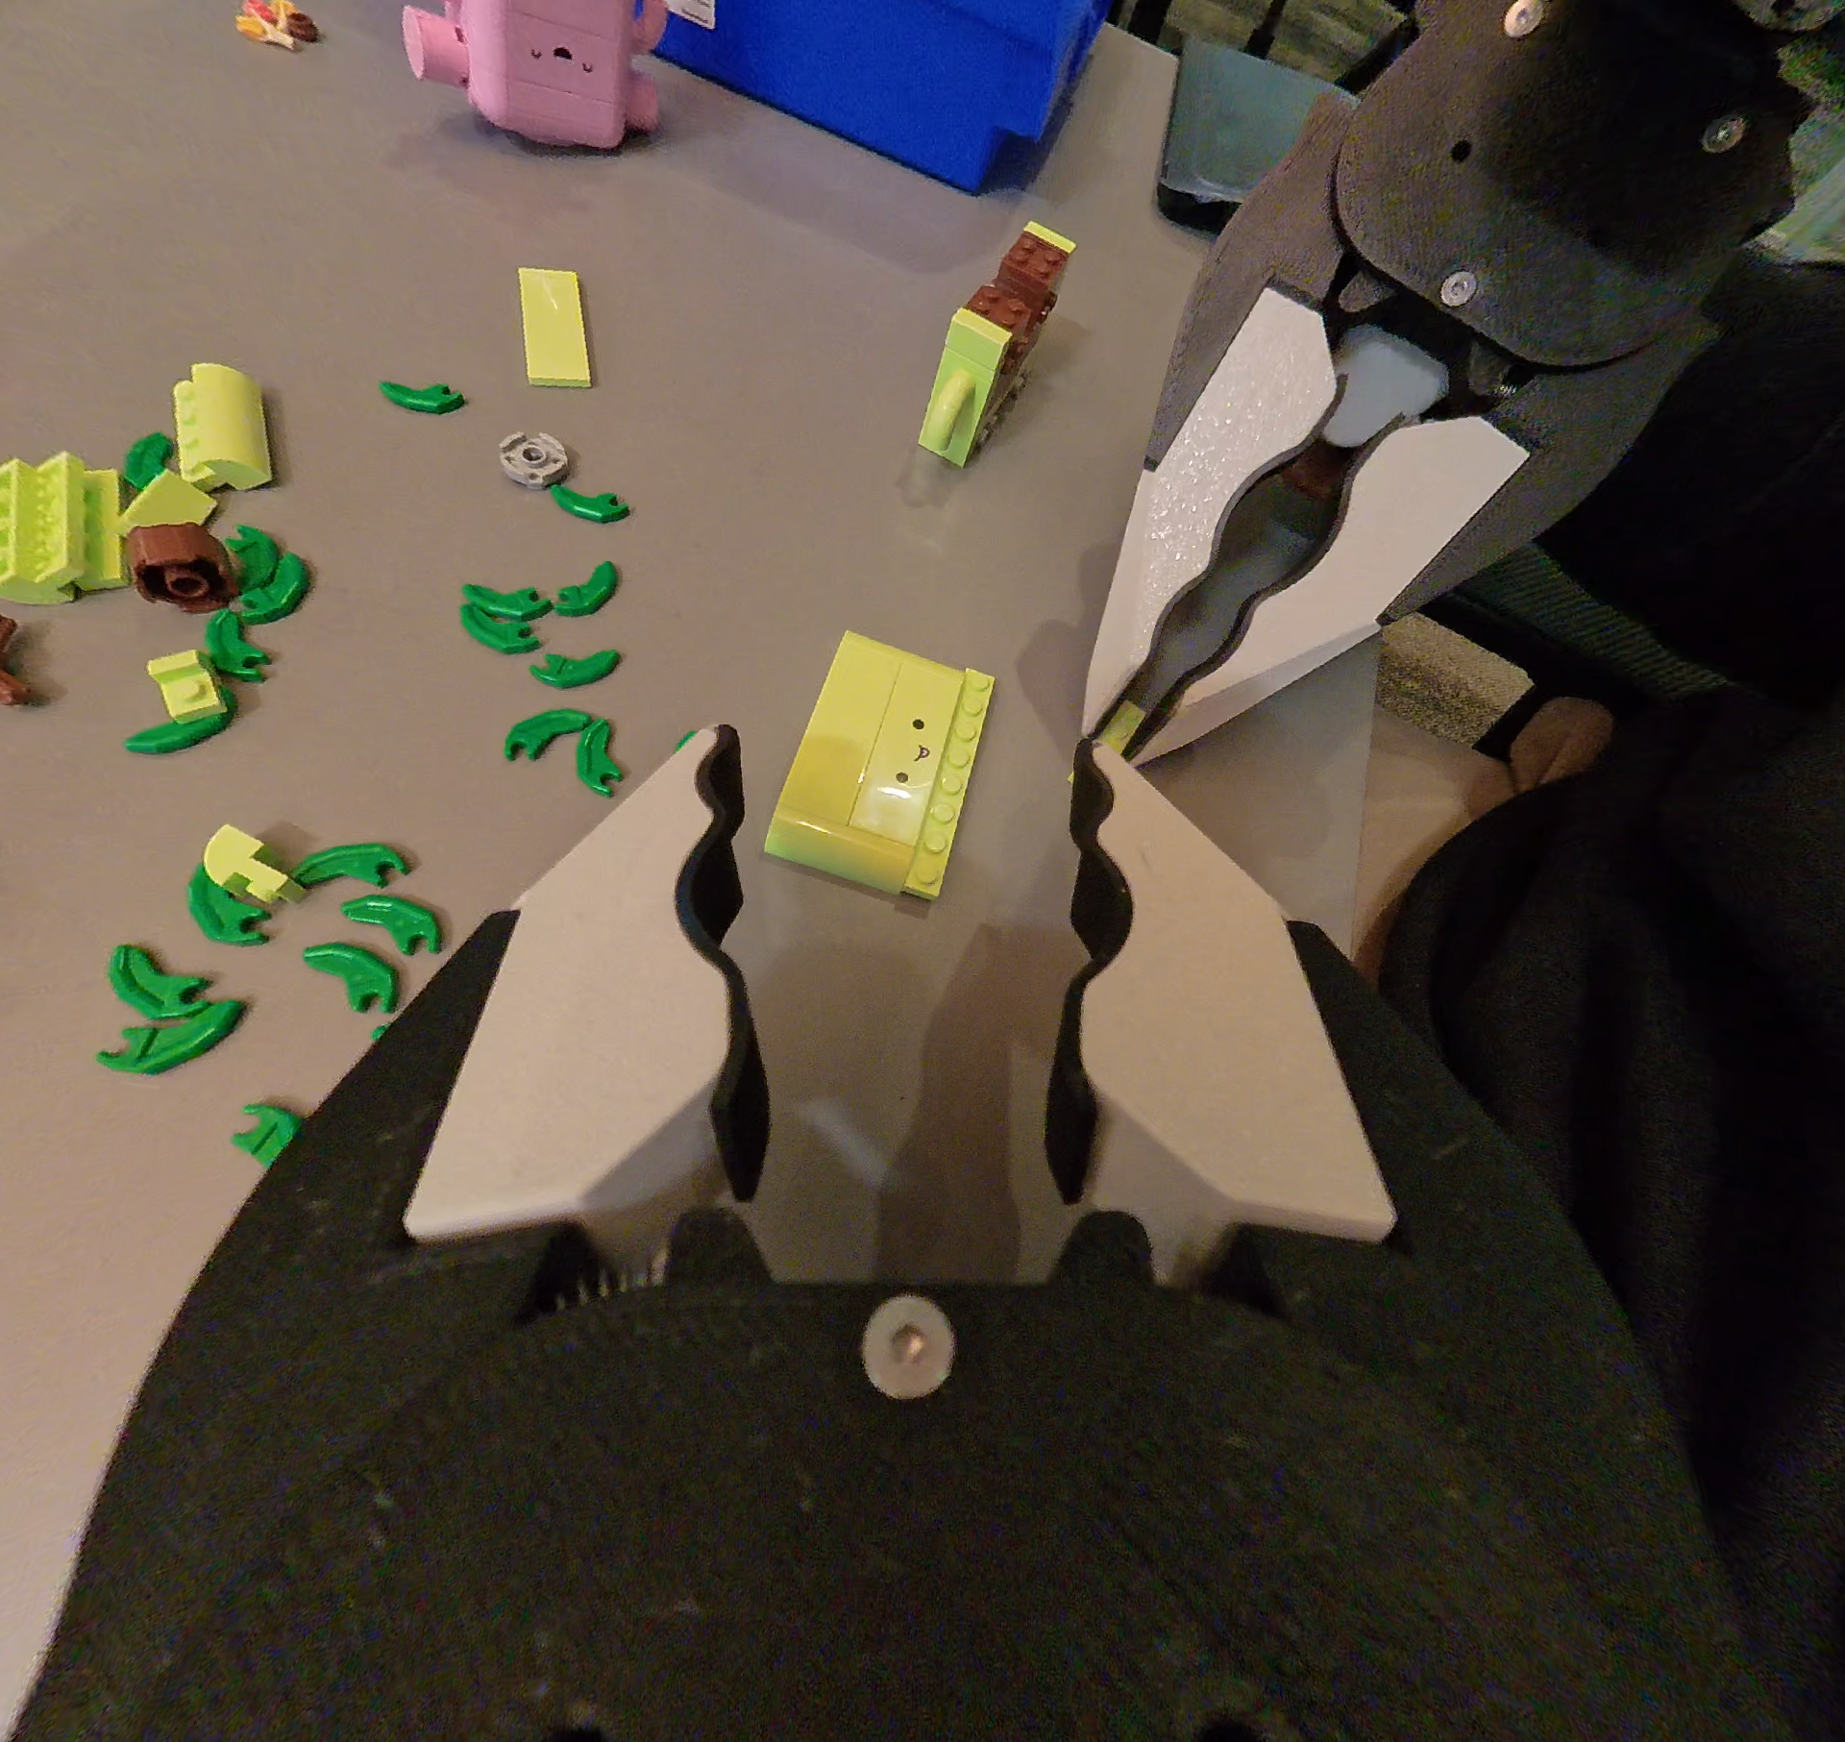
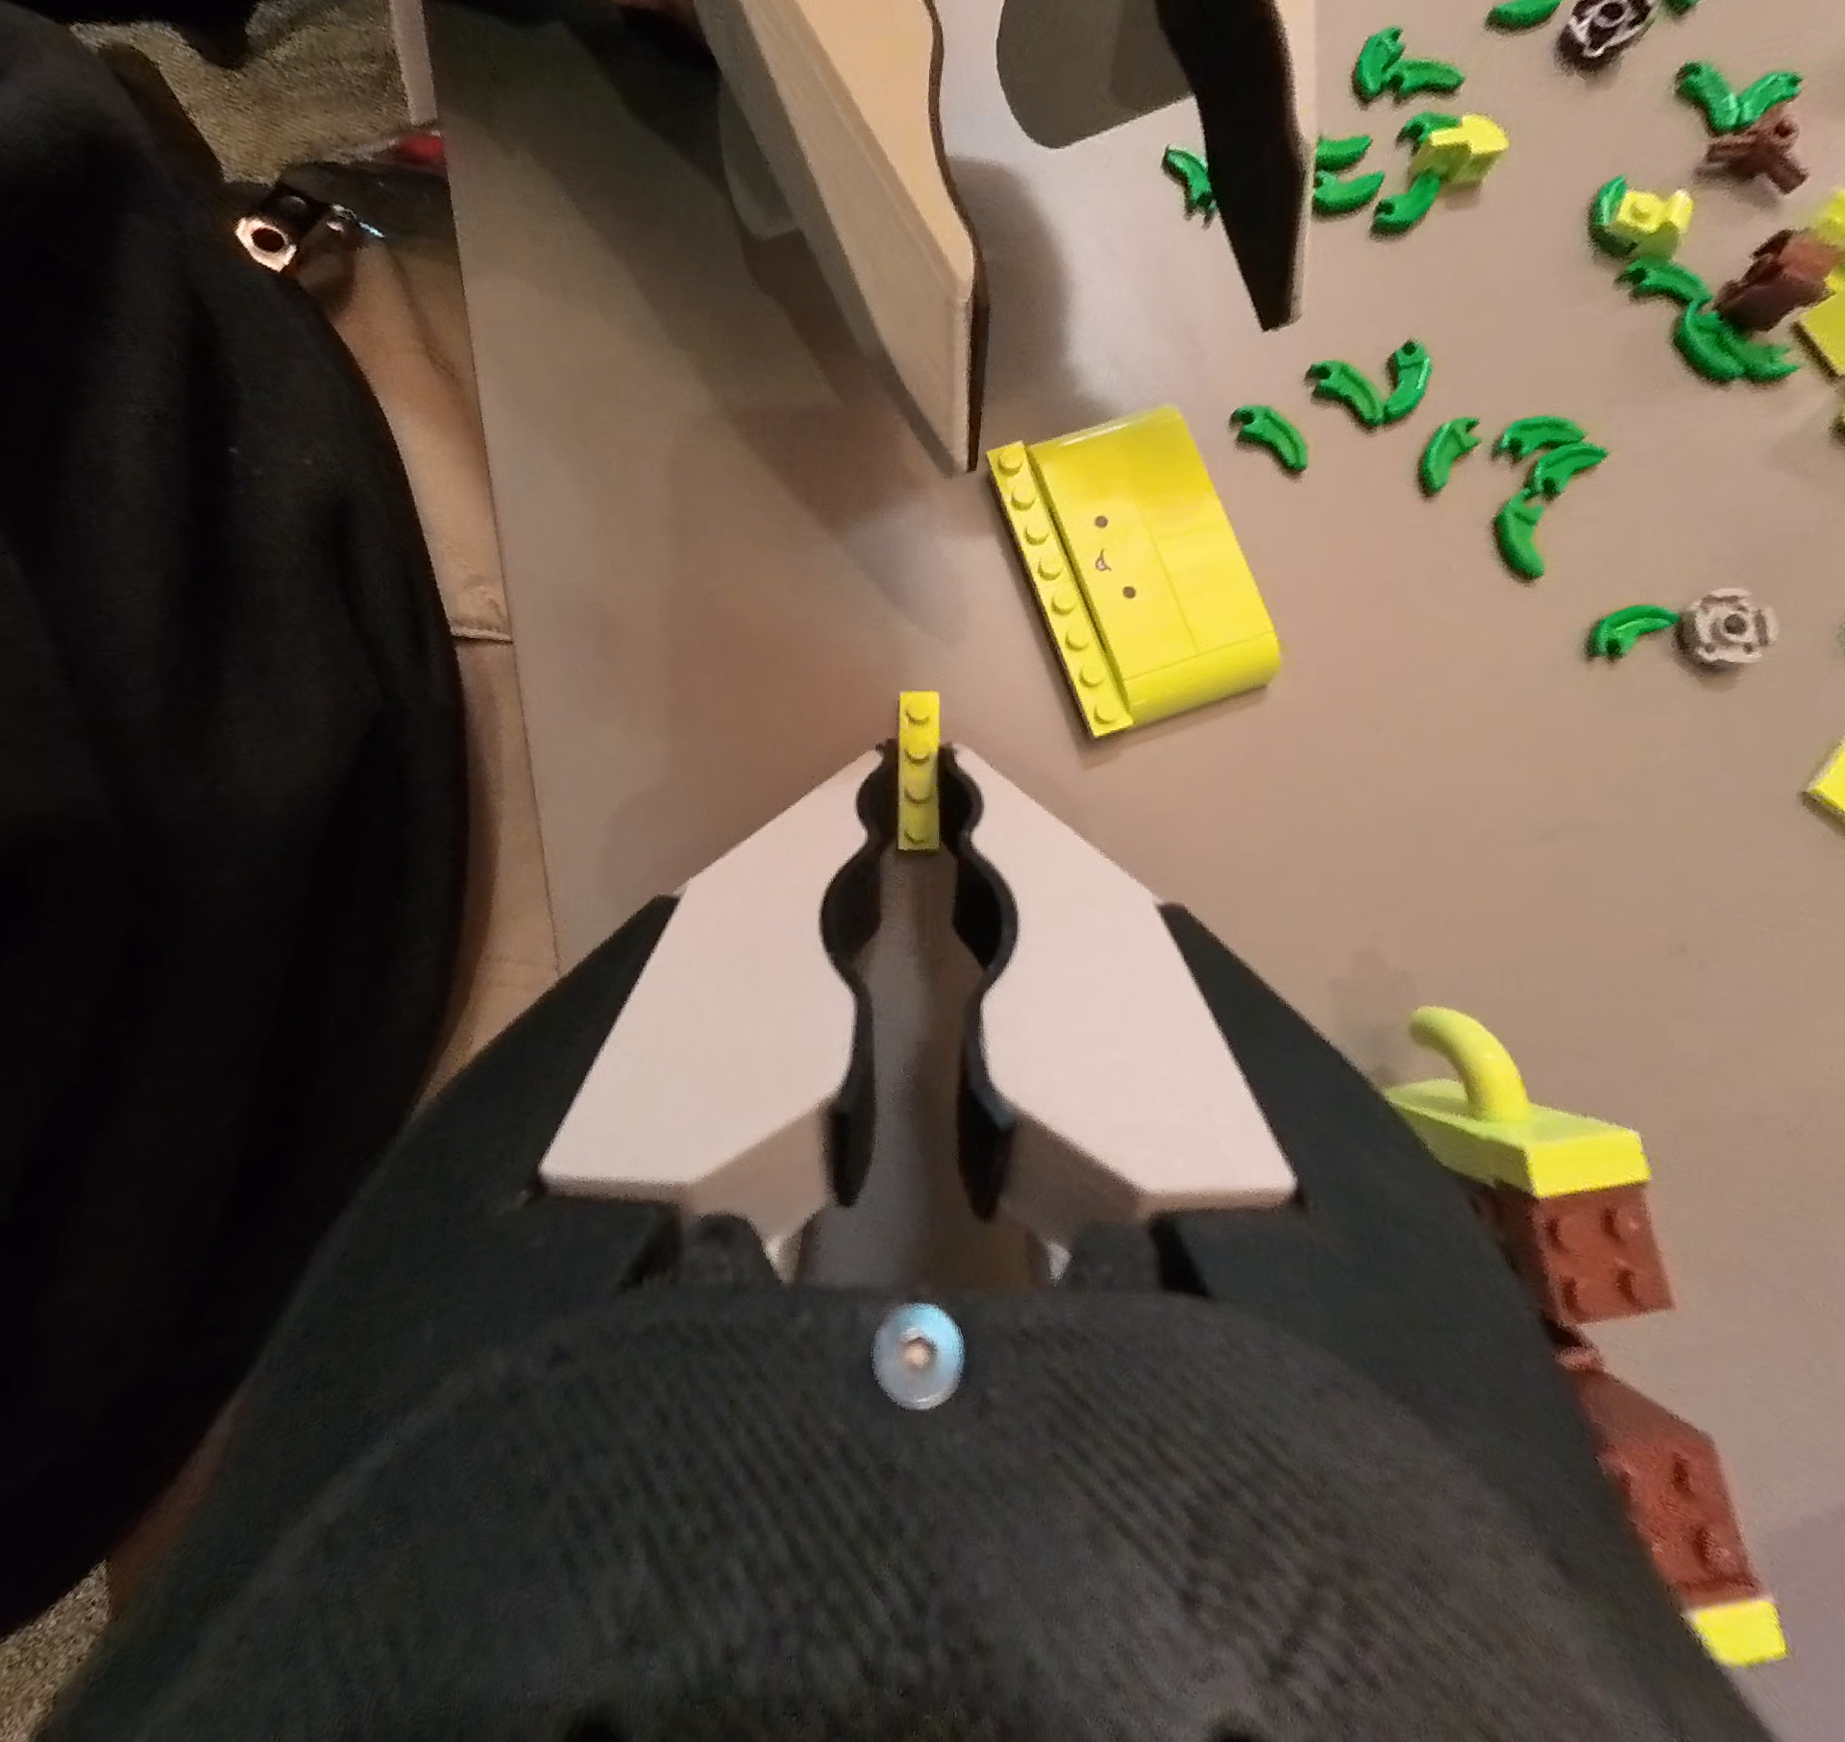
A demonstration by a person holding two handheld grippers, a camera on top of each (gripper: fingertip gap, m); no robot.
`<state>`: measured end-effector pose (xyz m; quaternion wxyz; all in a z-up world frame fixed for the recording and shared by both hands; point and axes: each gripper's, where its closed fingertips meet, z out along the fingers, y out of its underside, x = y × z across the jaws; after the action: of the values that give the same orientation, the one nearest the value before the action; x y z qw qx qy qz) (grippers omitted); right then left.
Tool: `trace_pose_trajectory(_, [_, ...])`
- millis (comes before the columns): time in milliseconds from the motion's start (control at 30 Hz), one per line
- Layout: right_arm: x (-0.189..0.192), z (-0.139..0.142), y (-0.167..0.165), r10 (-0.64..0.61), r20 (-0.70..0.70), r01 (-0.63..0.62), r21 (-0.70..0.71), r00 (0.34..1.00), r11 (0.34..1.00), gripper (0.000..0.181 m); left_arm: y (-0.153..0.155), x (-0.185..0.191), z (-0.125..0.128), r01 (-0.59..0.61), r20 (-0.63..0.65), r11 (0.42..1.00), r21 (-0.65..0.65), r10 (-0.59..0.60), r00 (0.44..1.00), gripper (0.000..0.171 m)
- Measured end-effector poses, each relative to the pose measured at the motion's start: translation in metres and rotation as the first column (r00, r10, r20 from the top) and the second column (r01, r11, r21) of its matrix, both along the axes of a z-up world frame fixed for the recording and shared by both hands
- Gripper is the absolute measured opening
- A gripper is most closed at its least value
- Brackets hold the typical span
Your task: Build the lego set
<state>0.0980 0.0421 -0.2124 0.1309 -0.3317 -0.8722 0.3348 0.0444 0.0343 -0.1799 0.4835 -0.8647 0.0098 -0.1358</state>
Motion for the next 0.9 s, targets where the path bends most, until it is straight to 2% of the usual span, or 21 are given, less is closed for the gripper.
trace_pose_trajectory(200, [-0.01,0.012,0.0,0.037,-0.068,-0.037,0.002,0.997,0.999,0.005,-0.001,0.001,0.0,0.008,0.01,1.0,-0.003,-0.007,1.0,0.065])
trace_pose_trajectory(333, [-0.024,0.02,0.001,0.106,-0.102,-0.103,0.041,0.989,0.994,0.005,0.0,0.001,-0.002,0.004,-0.024,1.0,-0.015,-0.004,1.0,0.066])
trace_pose_trajectory(533, [-0.039,0.012,-0.003,0.214,-0.075,-0.207,0.088,0.974,0.974,0.004,-0.003,-0.006,-0.014,-0.01,-0.152,0.997,-0.081,-0.002,0.988,0.066])
trace_pose_trajectory(900, [-0.042,0.009,-0.007,0.288,-0.029,-0.286,0.067,0.957,0.956,0.005,-0.002,-0.004,-0.023,0.0,-0.149,0.991,-0.137,-0.021,0.989,0.059])
